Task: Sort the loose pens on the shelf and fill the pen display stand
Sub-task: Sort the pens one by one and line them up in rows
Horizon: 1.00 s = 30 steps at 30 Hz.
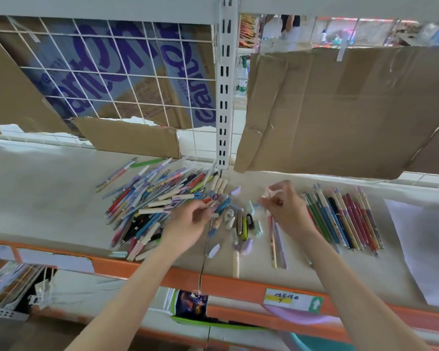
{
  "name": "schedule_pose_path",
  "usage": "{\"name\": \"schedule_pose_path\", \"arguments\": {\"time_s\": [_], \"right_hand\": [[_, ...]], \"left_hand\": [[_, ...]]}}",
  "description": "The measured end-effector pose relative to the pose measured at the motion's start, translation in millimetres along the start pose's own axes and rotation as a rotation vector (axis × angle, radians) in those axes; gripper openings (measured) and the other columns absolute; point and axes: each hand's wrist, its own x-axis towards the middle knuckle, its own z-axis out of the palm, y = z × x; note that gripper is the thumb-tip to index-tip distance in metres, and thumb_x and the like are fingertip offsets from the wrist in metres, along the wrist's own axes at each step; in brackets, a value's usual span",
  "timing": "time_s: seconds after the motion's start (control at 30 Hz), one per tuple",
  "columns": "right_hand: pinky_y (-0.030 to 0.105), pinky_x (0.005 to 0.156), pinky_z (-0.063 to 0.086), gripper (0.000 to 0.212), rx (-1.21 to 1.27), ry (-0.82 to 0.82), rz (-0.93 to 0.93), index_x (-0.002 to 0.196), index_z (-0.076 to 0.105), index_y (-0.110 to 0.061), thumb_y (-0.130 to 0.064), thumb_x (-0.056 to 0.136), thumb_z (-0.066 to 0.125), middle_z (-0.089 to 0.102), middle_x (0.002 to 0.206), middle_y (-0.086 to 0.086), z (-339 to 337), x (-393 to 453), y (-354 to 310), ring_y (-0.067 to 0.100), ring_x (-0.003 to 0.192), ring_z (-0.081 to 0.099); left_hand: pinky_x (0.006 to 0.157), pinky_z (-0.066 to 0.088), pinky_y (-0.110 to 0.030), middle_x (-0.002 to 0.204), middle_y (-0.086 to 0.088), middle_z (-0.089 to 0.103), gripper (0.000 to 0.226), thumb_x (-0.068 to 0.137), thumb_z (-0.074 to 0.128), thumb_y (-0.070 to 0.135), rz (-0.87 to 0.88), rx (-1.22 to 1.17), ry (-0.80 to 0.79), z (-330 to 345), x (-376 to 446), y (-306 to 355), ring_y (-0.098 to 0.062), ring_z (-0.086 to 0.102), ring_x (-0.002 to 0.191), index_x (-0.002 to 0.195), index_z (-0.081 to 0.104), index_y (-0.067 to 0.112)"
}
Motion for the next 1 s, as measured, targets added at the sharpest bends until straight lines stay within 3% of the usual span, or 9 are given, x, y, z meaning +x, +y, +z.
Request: {"name": "schedule_pose_path", "arguments": {"time_s": [0.07, 0.13, 0.2, 0.27, 0.4, 0.57, 0.73, 0.8, 1.0], "right_hand": [[0.012, 0.051, 0.035, 0.028, -0.098, -0.073, 0.027, 0.110, 0.044, -0.014, -0.026, 0.090, 0.061, 0.057, 0.074, -0.006, 6, -3, 11, 0.004, 0.064, 0.055], [0.018, 0.053, 0.038, 0.031, -0.174, -0.164, 0.055, 0.119, 0.045, -0.013, -0.020, 0.091, 0.056, 0.059, 0.079, -0.001, 10, -7, 19, 0.011, 0.067, 0.056], [0.026, 0.057, 0.041, 0.034, -0.256, -0.200, 0.047, 0.123, 0.044, -0.015, -0.016, 0.090, 0.054, 0.061, 0.089, 0.006, 9, -9, 20, 0.018, 0.074, 0.056], [0.031, 0.066, 0.044, 0.033, -0.392, -0.195, 0.010, 0.122, 0.043, -0.013, -0.011, 0.089, 0.050, 0.059, 0.104, 0.010, 4, -9, 21, 0.025, 0.087, 0.057], [0.039, 0.087, 0.045, 0.031, -0.564, -0.155, 0.008, 0.120, 0.047, -0.011, -0.009, 0.090, 0.047, 0.044, 0.124, 0.012, -8, -8, 25, 0.033, 0.104, 0.053], [0.035, 0.081, 0.042, 0.031, -0.594, -0.103, -0.018, 0.120, 0.047, -0.010, -0.009, 0.089, 0.047, 0.040, 0.118, 0.012, -4, -9, 15, 0.033, 0.102, 0.050], [0.035, 0.074, 0.049, 0.021, -0.460, -0.102, -0.269, 0.111, 0.059, -0.010, -0.015, 0.092, 0.053, 0.050, 0.108, 0.006, 21, -12, -10, 0.026, 0.088, 0.060], [0.027, 0.068, 0.045, 0.015, -0.402, -0.121, -0.350, 0.104, 0.064, -0.009, -0.014, 0.092, 0.054, 0.050, 0.098, 0.001, 33, -11, -19, 0.021, 0.080, 0.060], [0.023, 0.072, 0.044, 0.012, -0.283, -0.043, -0.310, 0.097, 0.066, -0.006, -0.006, 0.090, 0.055, 0.054, 0.094, 0.003, 49, 5, -23, 0.022, 0.082, 0.060]], "left_hand": [[0.064, 0.041, -0.019, 0.088, 0.007, 0.061, 0.010, 0.091, 0.057, 0.018, 0.042, 0.117, 0.102, -5, -2, -13, -0.006, 0.054, 0.075, 0.097, 0.065, 0.015], [0.072, 0.044, -0.025, 0.092, -0.002, 0.062, 0.008, 0.088, 0.061, 0.012, 0.071, 0.169, 0.141, -7, -5, -21, -0.015, 0.056, 0.084, 0.094, 0.065, 0.009], [0.070, 0.041, -0.016, 0.090, -0.005, 0.061, 0.006, 0.086, 0.063, 0.009, 0.113, 0.177, 0.150, -6, -8, -26, -0.017, 0.055, 0.084, 0.091, 0.065, 0.007], [0.067, 0.036, -0.009, 0.087, -0.004, 0.059, 0.004, 0.085, 0.065, 0.008, 0.148, 0.190, 0.155, -5, -10, -28, -0.015, 0.054, 0.081, 0.089, 0.064, 0.007], [0.070, 0.041, -0.022, 0.089, -0.004, 0.056, 0.008, 0.083, 0.066, 0.008, 0.140, 0.195, 0.186, -6, -13, -32, -0.017, 0.053, 0.083, 0.088, 0.061, 0.007], [0.081, 0.043, -0.036, 0.098, -0.006, 0.059, 0.020, 0.082, 0.068, 0.016, 0.026, 0.252, 0.185, -12, -11, -44, -0.024, 0.051, 0.095, 0.097, 0.060, 0.007], [0.073, 0.040, -0.027, 0.096, 0.002, 0.062, 0.018, 0.086, 0.066, 0.026, -0.055, 0.223, 0.130, -19, -7, -48, -0.015, 0.054, 0.090, 0.097, 0.060, 0.013], [0.072, 0.041, -0.027, 0.097, 0.002, 0.062, 0.016, 0.088, 0.063, 0.026, -0.078, 0.223, 0.117, -21, -7, -48, -0.015, 0.054, 0.088, 0.097, 0.060, 0.014], [0.071, 0.035, -0.023, 0.103, -0.003, 0.056, 0.012, 0.094, 0.053, 0.020, -0.075, 0.202, 0.162, -25, -11, -43, -0.016, 0.051, 0.087, 0.100, 0.058, 0.010]]}}
